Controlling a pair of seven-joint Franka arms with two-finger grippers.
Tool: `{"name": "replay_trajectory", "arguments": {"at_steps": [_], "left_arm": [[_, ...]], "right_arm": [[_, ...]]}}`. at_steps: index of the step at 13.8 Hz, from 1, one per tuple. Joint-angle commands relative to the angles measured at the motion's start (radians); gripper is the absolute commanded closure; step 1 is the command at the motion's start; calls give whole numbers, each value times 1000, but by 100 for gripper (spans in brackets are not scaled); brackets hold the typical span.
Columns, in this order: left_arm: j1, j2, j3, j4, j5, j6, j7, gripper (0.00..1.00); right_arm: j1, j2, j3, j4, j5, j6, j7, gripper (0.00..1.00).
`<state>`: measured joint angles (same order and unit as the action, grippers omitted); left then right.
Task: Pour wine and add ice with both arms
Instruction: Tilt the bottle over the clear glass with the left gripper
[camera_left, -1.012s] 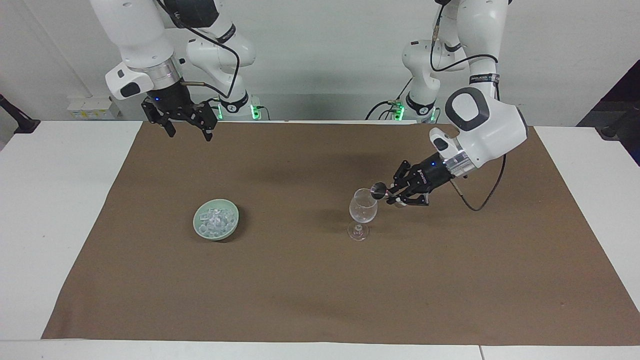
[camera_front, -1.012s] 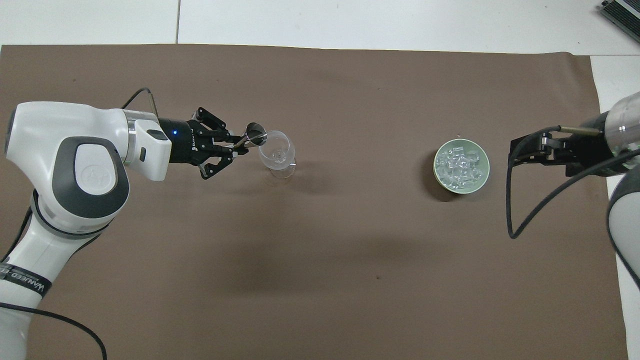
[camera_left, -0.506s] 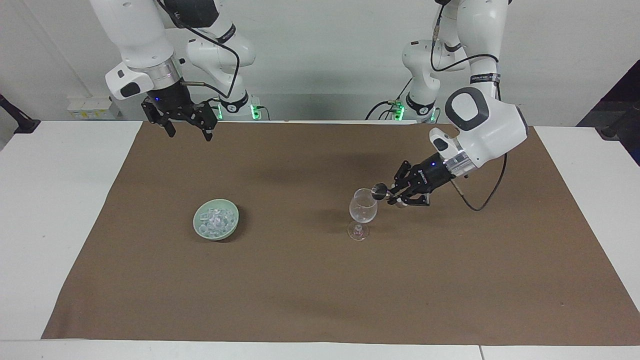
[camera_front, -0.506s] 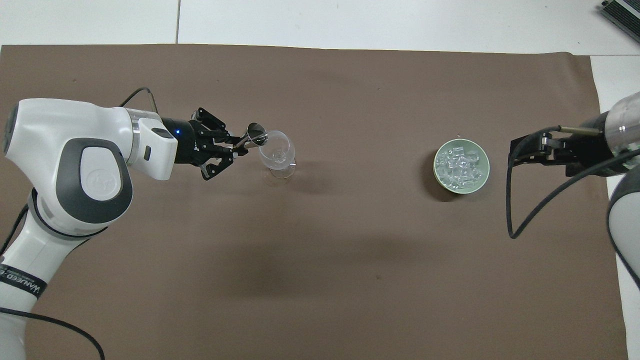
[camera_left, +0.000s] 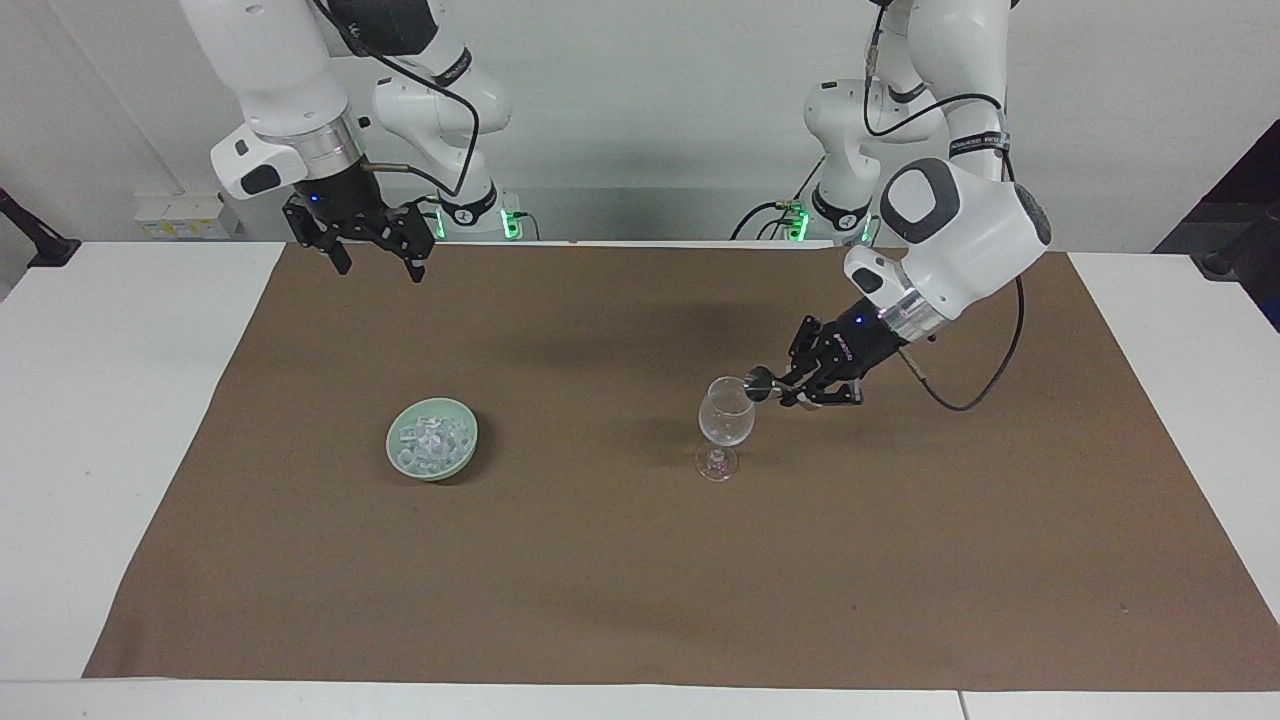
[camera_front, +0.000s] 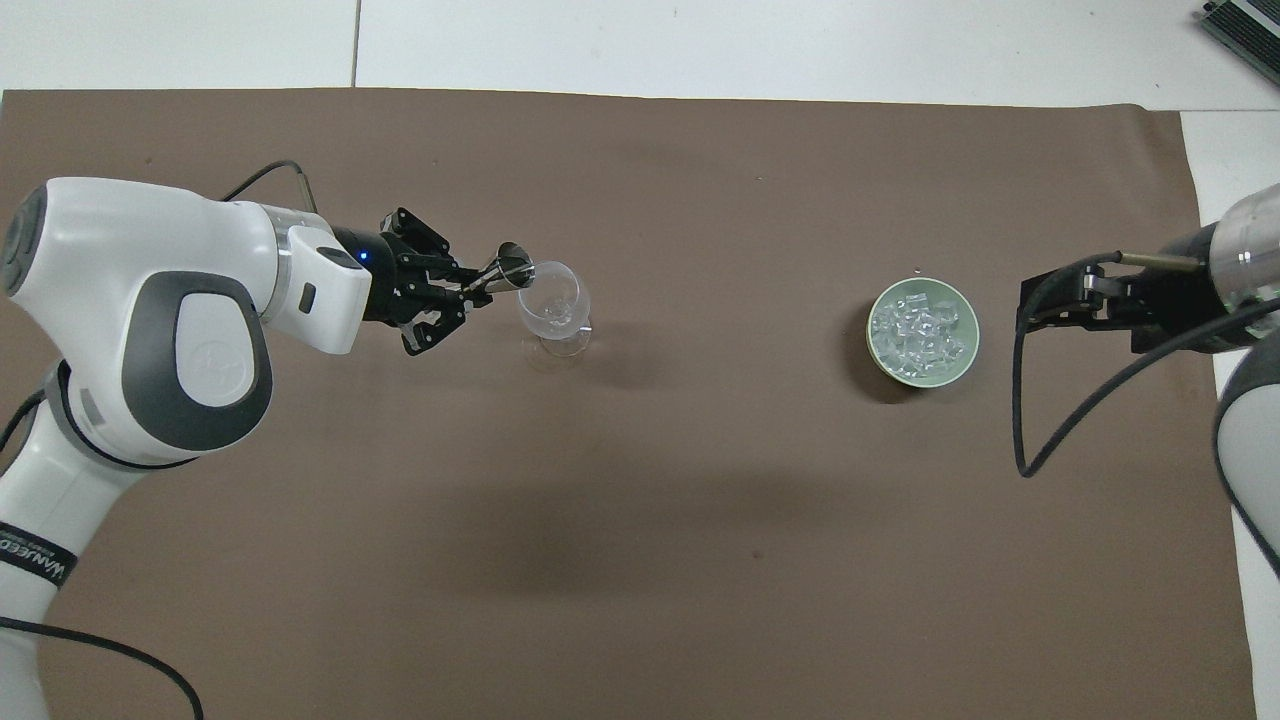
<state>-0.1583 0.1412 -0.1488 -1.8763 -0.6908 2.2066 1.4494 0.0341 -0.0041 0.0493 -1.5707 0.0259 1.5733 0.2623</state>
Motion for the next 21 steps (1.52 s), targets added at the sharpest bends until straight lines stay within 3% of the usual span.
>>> {"name": "replay_trajectory", "arguments": {"at_steps": [1, 10, 21], "left_arm": [[-36, -9, 17, 8, 55, 19, -61, 100], [-66, -8, 15, 46, 236, -4, -256, 100], [-85, -8, 14, 77, 369, -65, -326, 100]], "right_arm": [[-2, -13, -6, -15, 19, 14, -17, 0], [-2, -13, -6, -15, 19, 14, -17, 0], [-2, -13, -6, -14, 19, 14, -17, 0]]}}
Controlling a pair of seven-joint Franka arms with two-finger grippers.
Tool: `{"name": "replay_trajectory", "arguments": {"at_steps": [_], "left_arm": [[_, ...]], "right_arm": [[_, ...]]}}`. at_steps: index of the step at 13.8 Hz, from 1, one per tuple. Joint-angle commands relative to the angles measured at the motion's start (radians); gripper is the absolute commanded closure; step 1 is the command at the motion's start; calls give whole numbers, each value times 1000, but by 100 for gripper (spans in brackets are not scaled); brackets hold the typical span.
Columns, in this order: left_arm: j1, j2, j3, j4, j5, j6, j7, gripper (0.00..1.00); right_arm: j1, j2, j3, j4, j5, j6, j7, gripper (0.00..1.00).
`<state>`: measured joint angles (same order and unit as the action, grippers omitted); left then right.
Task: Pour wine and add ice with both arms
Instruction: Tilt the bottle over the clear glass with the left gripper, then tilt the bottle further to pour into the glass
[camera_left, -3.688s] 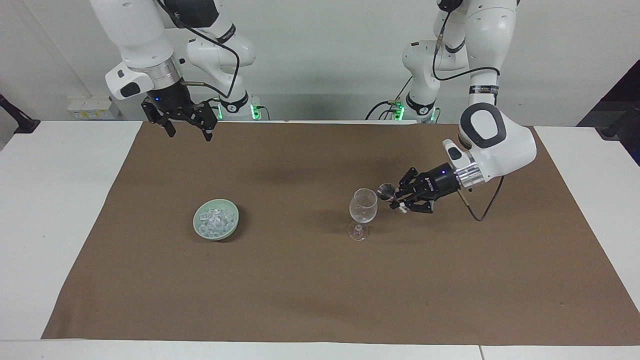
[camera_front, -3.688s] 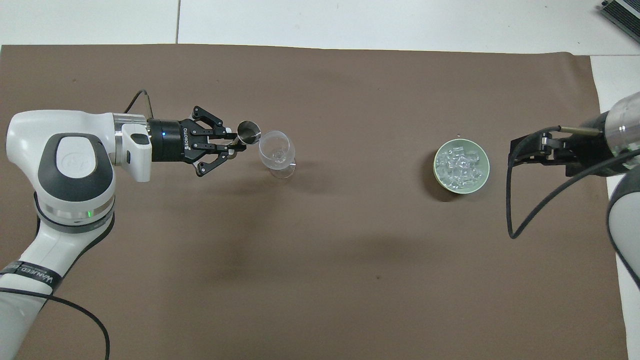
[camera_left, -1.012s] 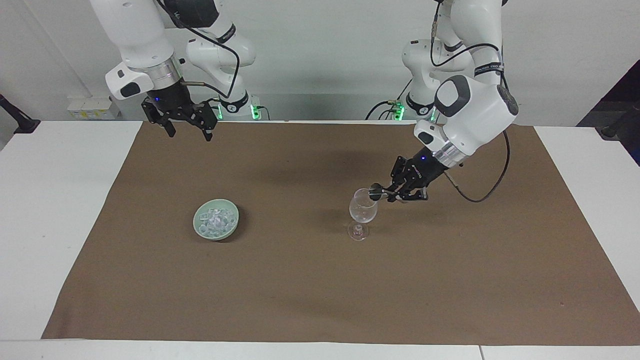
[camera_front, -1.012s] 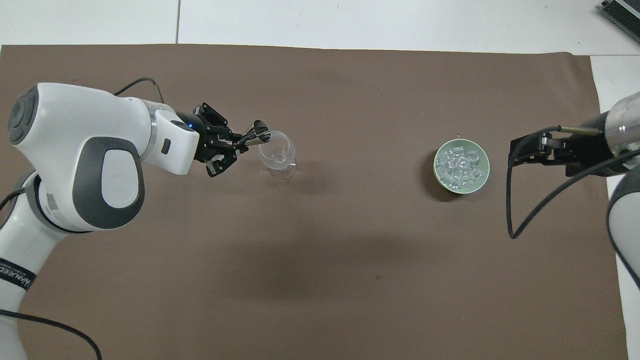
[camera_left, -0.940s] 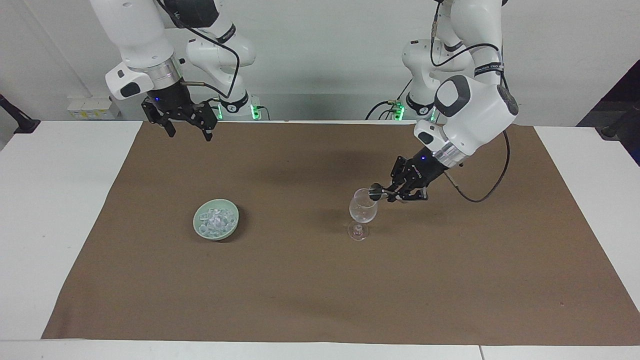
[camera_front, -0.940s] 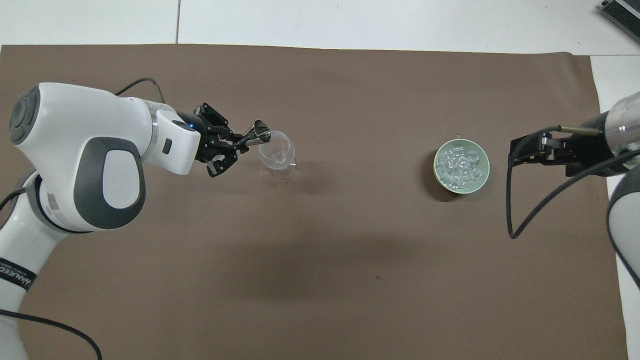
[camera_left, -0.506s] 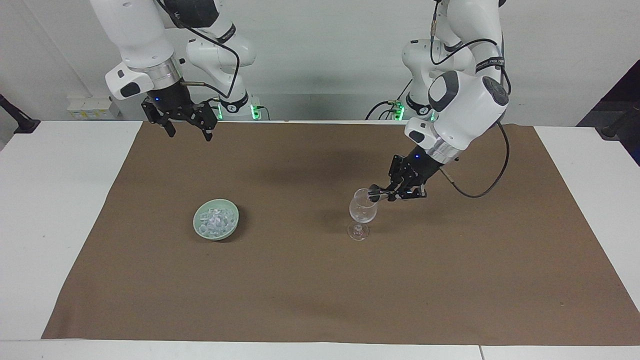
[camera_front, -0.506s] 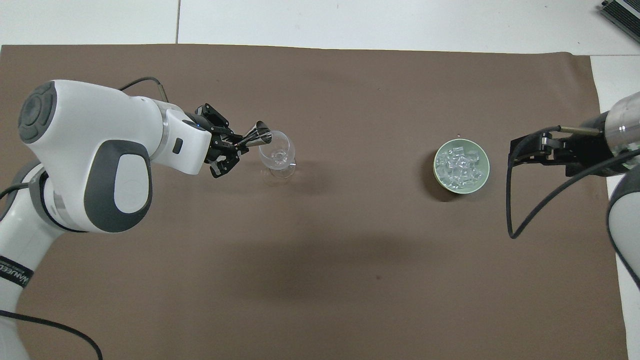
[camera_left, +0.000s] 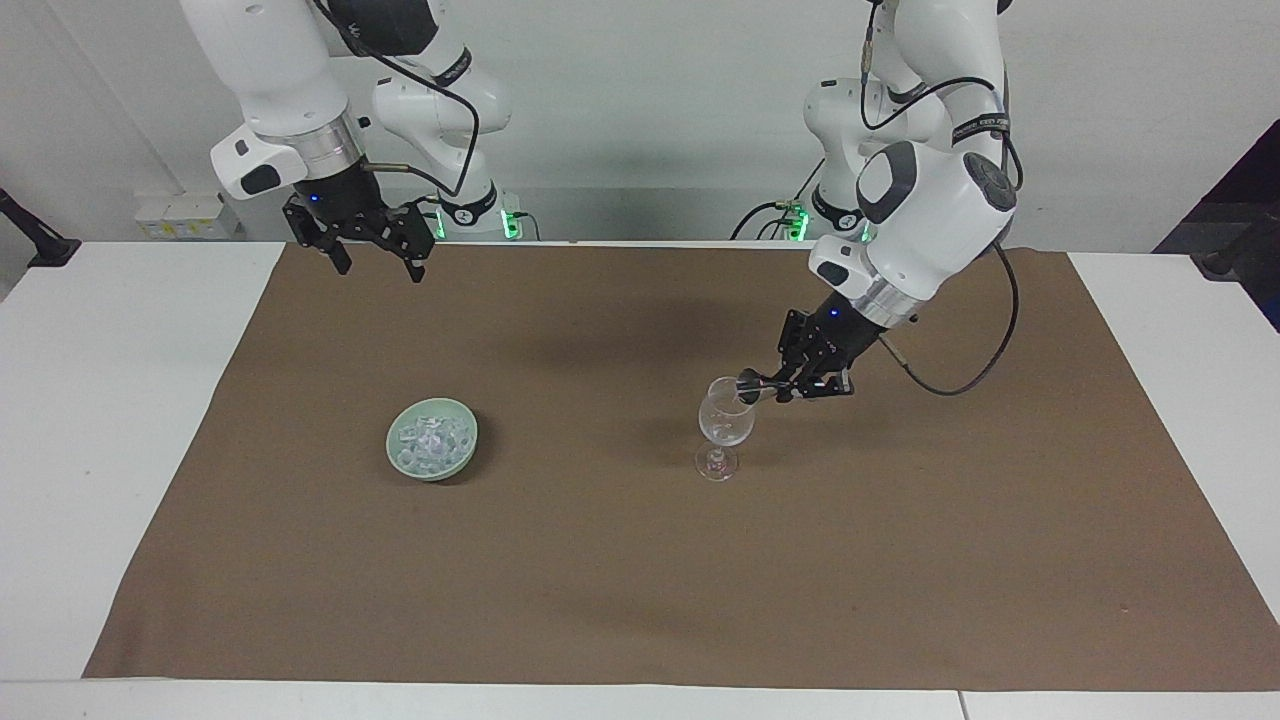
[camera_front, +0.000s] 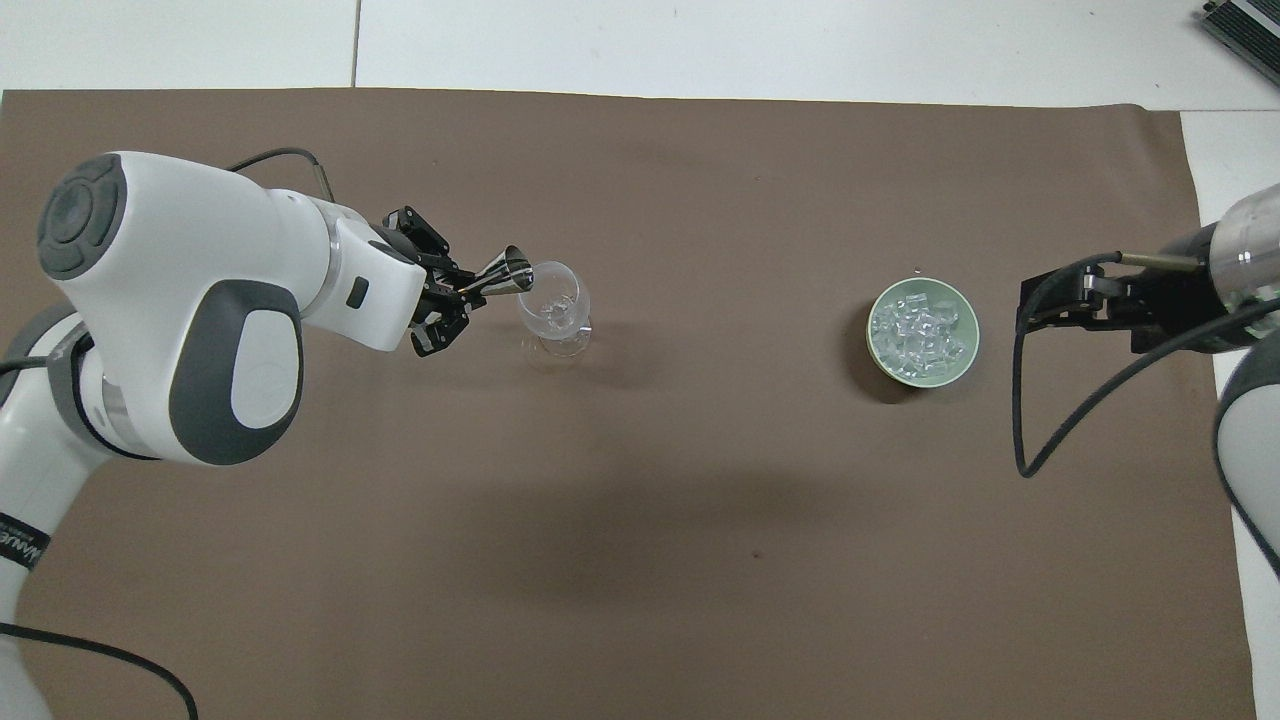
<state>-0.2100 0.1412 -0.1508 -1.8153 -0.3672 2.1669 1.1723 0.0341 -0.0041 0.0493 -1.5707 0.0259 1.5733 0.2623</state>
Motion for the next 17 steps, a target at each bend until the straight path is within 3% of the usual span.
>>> {"name": "replay_trajectory", "arguments": {"at_steps": [1, 17], "left_arm": [[-37, -8, 16, 23, 60, -25, -54, 100], [-108, 6, 16, 102, 315, -113, -261, 100]], "right_arm": [[-2, -13, -6, -15, 19, 14, -17, 0], [-2, -14, -5, -14, 19, 14, -17, 0]]}}
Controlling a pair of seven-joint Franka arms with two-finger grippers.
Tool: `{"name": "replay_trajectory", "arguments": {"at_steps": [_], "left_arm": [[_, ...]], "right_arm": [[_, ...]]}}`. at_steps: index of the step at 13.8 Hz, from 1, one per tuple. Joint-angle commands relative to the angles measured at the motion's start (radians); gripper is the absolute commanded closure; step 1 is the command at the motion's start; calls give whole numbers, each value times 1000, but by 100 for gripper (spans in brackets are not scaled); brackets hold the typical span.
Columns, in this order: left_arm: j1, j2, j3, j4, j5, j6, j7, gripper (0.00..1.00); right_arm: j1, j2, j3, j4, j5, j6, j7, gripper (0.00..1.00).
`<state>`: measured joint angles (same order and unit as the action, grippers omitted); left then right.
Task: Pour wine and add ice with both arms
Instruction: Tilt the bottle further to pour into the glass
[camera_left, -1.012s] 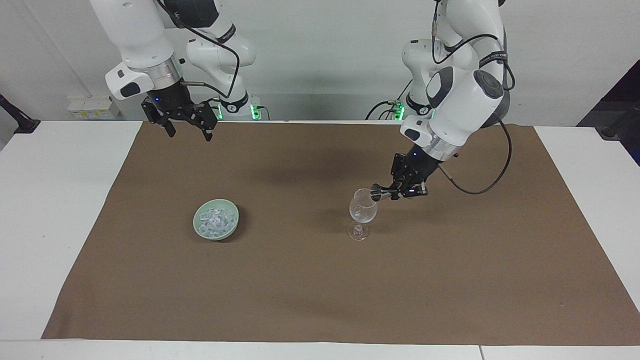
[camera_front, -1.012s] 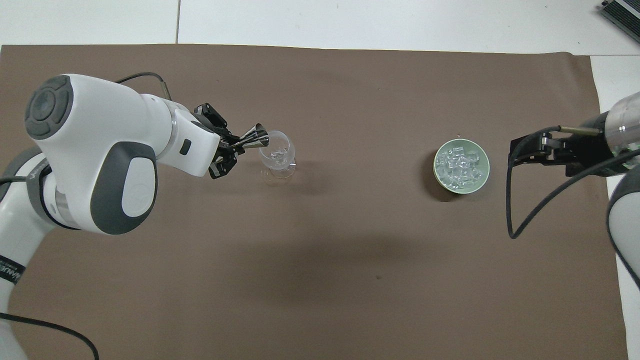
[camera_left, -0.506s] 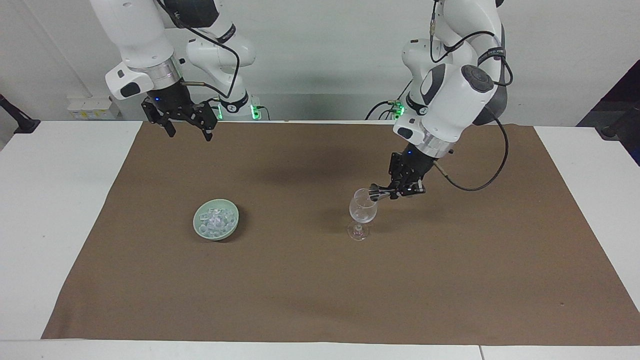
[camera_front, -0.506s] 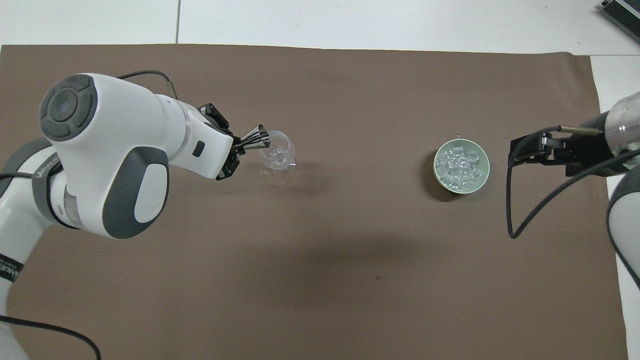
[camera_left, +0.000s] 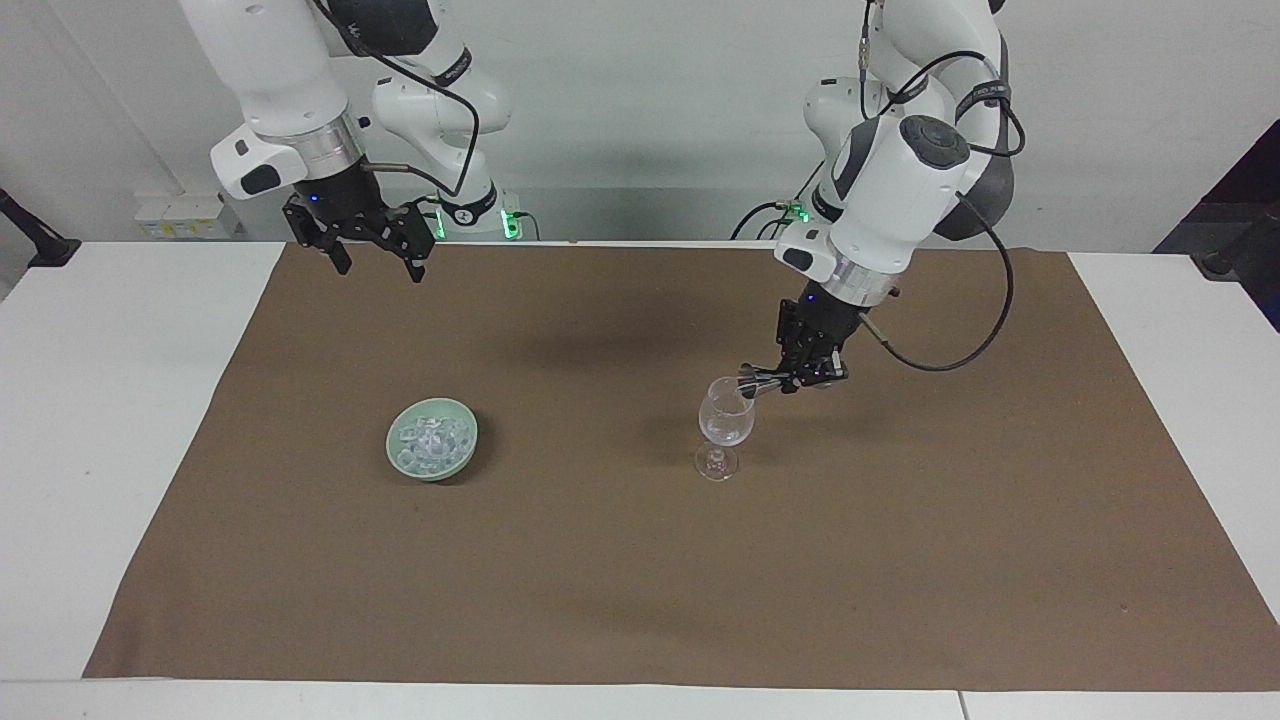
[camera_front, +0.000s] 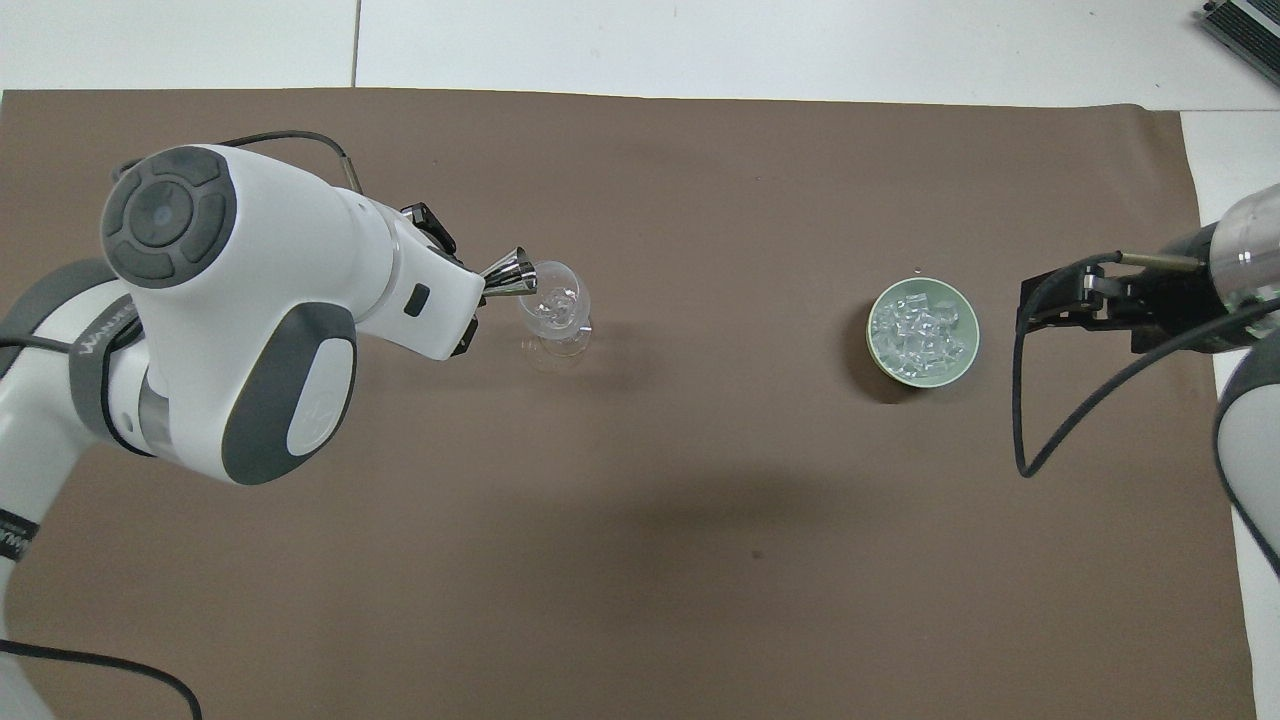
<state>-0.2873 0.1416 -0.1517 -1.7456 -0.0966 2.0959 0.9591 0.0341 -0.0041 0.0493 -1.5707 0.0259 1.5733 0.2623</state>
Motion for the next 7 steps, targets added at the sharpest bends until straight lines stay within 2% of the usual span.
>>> {"name": "replay_trajectory", "arguments": {"at_steps": [1, 7], "left_arm": [[-32, 7, 17, 32, 47, -42, -60, 100], [-85, 39, 18, 73, 156, -80, -154, 100]], "right_arm": [[-2, -13, -6, -14, 19, 14, -17, 0], [-2, -13, -6, -14, 19, 14, -17, 0]]}}
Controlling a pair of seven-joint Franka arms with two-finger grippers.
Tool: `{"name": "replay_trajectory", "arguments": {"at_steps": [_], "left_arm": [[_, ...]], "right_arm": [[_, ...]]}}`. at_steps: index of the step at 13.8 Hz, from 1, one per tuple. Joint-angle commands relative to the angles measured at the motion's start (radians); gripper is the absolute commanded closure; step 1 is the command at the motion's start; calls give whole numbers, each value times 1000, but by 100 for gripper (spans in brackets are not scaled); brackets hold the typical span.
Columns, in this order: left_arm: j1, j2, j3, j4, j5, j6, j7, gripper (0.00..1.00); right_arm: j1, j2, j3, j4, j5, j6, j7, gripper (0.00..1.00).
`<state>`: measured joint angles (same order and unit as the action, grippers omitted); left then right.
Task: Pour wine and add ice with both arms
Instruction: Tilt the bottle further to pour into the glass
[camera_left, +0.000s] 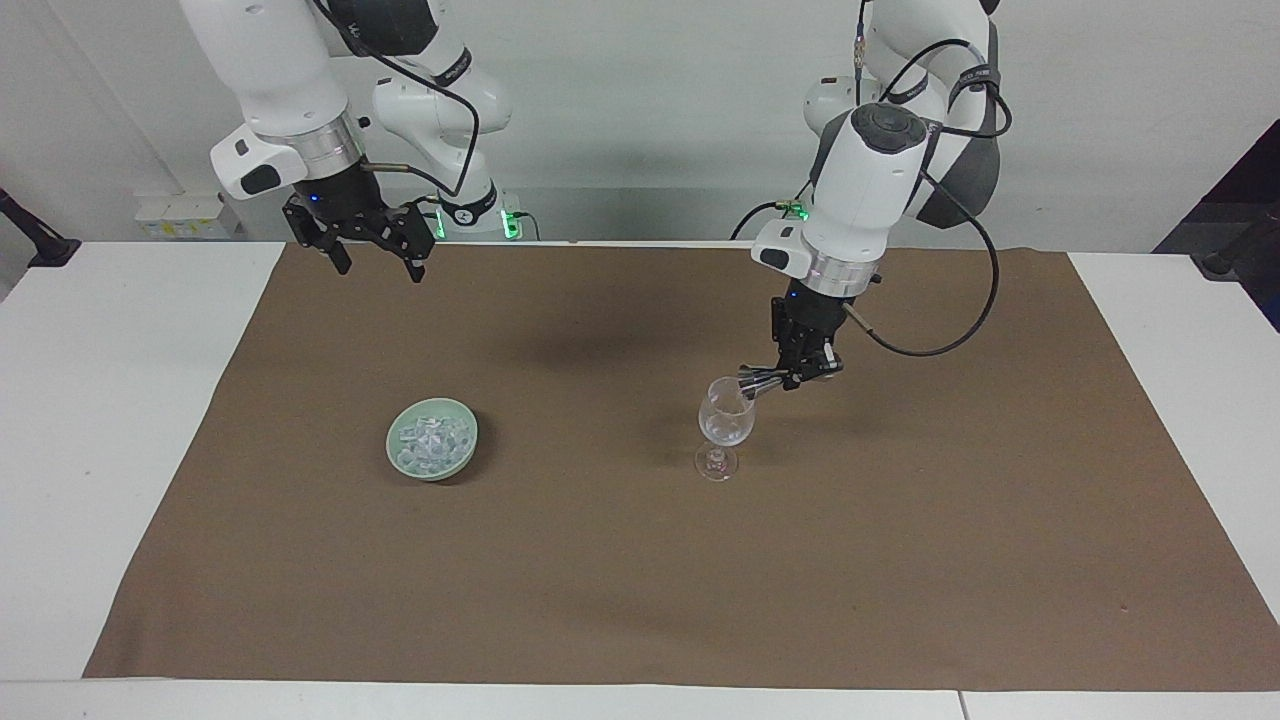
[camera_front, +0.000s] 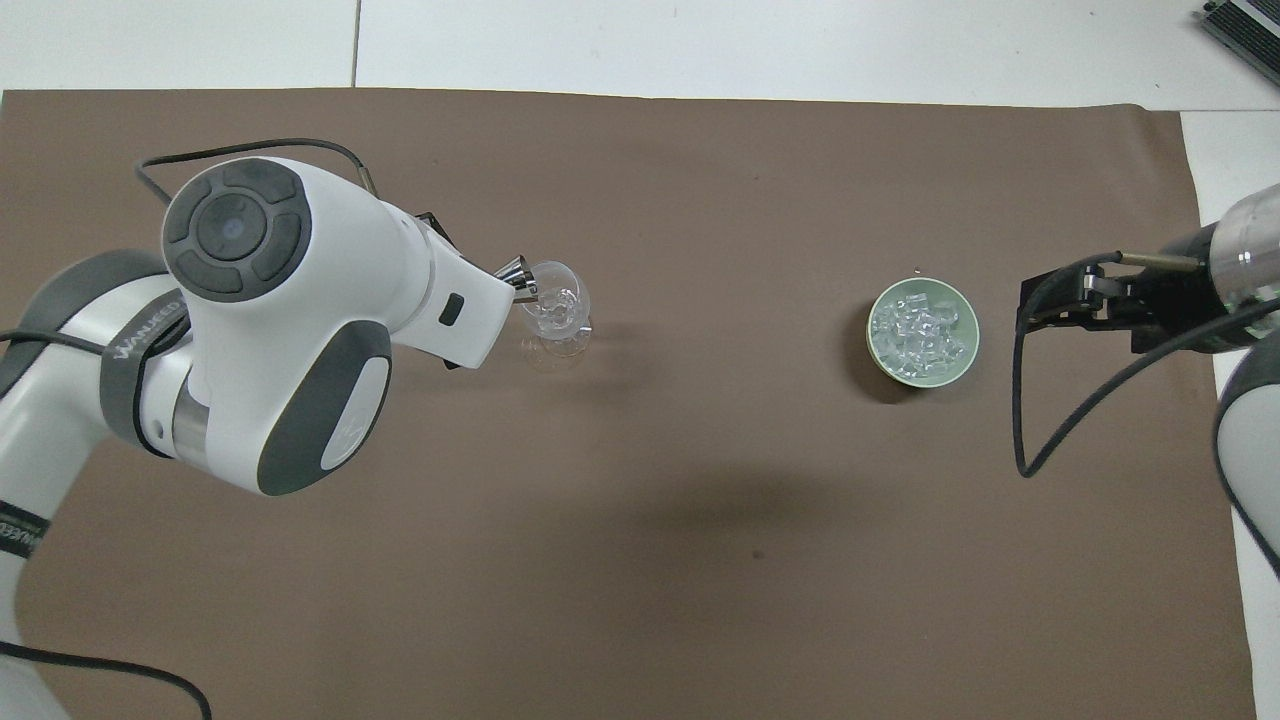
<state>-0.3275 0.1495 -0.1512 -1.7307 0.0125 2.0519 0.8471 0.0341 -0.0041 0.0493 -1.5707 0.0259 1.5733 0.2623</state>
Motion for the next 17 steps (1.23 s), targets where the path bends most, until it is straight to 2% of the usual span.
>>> {"name": "replay_trajectory", "arguments": {"at_steps": [1, 4, 8, 17], "left_arm": [[-51, 44, 19, 74, 59, -51, -60, 100], [-59, 65, 18, 144, 96, -125, -92, 100], [-65, 68, 19, 163, 150, -170, -94, 100], [-79, 116, 19, 235, 185, -199, -111, 100]], "right_arm": [[-2, -14, -5, -15, 19, 14, -17, 0], [-2, -14, -6, -15, 19, 13, -17, 0], [-2, -13, -6, -15, 19, 14, -17, 0], [-5, -13, -9, -14, 17, 11, -31, 0]]}}
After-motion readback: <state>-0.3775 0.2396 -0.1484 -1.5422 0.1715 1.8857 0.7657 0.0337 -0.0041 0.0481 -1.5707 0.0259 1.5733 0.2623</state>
